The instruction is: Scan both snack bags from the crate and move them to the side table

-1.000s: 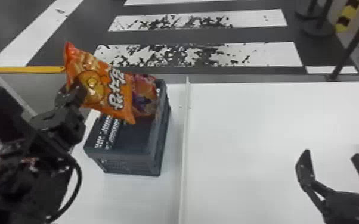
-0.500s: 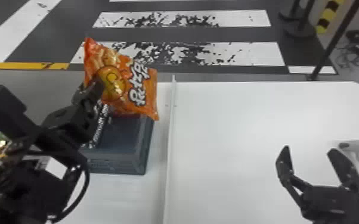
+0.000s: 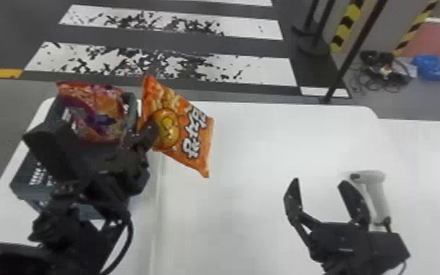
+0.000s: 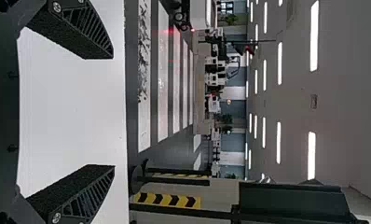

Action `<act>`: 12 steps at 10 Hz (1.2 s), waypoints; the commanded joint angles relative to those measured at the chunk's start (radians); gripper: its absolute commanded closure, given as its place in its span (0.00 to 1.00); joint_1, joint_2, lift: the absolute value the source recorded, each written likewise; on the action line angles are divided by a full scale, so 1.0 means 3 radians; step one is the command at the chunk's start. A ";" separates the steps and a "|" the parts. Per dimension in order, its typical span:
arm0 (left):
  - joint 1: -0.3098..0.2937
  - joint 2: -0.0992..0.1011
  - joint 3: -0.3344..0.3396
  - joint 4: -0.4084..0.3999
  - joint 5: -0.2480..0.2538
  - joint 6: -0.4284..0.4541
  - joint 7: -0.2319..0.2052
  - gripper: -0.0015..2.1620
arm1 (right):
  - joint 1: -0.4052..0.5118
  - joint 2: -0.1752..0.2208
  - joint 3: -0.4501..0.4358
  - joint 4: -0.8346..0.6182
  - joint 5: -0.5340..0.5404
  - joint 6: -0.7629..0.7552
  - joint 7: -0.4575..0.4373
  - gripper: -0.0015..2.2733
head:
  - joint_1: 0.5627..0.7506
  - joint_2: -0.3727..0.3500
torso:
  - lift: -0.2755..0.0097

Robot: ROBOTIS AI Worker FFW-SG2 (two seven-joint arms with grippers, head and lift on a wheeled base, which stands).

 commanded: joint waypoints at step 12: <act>-0.0706 -0.0044 -0.0816 0.2404 -0.0508 -0.1180 -0.0394 0.79 | -0.0169 -0.0027 0.0040 0.0219 -0.0035 0.0010 0.0000 0.04 | 0.70 0.07 | 0.70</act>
